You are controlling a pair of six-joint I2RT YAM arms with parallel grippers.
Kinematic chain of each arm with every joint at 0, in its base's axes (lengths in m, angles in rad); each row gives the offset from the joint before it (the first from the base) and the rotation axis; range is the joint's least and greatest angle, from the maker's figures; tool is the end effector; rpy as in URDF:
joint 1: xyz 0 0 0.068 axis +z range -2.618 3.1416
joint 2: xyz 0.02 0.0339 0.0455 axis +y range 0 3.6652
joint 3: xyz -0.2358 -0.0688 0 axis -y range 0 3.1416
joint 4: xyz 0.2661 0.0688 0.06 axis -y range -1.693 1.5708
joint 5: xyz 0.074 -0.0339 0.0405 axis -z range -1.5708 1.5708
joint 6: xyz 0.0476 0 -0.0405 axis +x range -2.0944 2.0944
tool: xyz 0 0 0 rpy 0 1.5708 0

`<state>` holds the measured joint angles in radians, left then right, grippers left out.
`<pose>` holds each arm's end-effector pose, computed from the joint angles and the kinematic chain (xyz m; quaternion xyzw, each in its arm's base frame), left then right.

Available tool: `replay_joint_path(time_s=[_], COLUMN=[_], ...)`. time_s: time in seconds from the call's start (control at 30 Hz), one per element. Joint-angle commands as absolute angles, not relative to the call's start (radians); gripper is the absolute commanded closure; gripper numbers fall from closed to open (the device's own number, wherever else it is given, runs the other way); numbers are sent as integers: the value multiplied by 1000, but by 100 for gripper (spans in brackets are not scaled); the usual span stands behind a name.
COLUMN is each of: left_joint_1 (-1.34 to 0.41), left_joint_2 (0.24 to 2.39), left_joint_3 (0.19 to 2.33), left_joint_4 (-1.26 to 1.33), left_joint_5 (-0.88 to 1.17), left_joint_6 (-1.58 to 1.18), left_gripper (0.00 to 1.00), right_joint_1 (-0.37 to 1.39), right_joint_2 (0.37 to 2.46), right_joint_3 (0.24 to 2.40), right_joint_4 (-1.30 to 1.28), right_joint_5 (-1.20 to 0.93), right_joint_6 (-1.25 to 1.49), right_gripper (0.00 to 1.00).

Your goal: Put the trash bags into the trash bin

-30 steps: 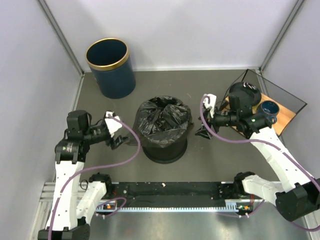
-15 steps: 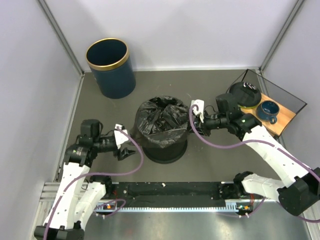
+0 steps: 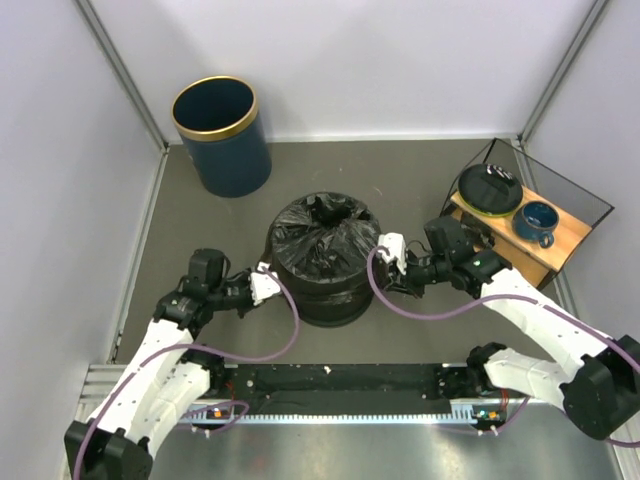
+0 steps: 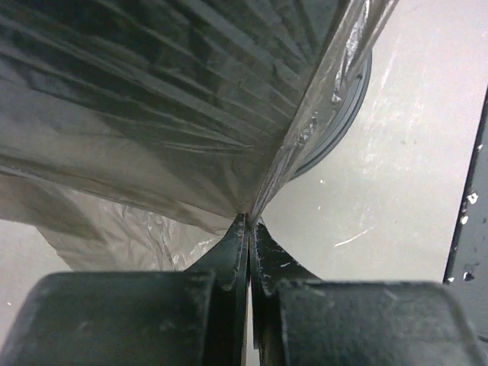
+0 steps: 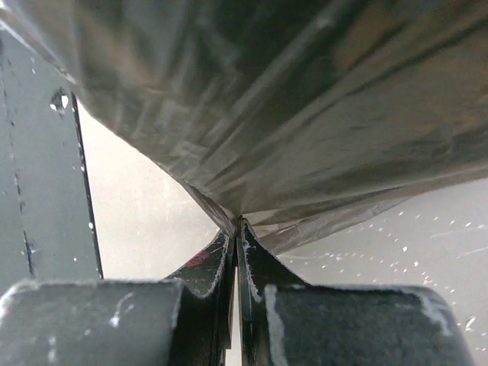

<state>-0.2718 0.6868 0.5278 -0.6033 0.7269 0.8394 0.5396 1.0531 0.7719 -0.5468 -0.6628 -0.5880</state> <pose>0.1737 -0.0813 0.2045 0.5721 0.6563 -0.2108 0.4444 0.2003 0.1541 0.2201 -0.5707 0.6816 0.2948 0.3504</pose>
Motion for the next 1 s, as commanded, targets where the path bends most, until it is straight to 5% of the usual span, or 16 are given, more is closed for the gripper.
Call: replay_joint_path(time_s=[0.0,0.13,0.17,0.23,0.27,0.37,0.47,0.77,0.97], left_joint_1=[-273,-256,-246,-223,-219,-216,-218,-184,-120], left_joint_2=[719,715,688,648,612,566,557,790,986], left_joint_3=[493,512,531,606,636,751,847,919,1026], left_joint_4=[-592,-690,-728,-851,-888,-997,-1058,-751,-765], left_joint_5=[632,624,646,709,722,745,747,776,954], left_joint_6=[914,1000,1015,1020,1005,913,842,591,693], left_gripper=[100,100,77,50,39,34,31,27,24], right_joint_1=[549,548,548,545,540,509,451,374,374], right_joint_2=[1038,1029,1020,982,967,920,907,1179,1288], right_joint_3=[723,707,716,765,787,873,943,1149,1253], right_joint_4=[-505,-517,-556,-613,-647,-754,-801,-798,-799], right_joint_5=[-617,-598,-598,-595,-591,-592,-620,-762,-848], right_joint_6=[-641,-655,-658,-660,-655,-640,-626,-681,-748], right_gripper=[100,100,96,70,43,16,1,1,1])
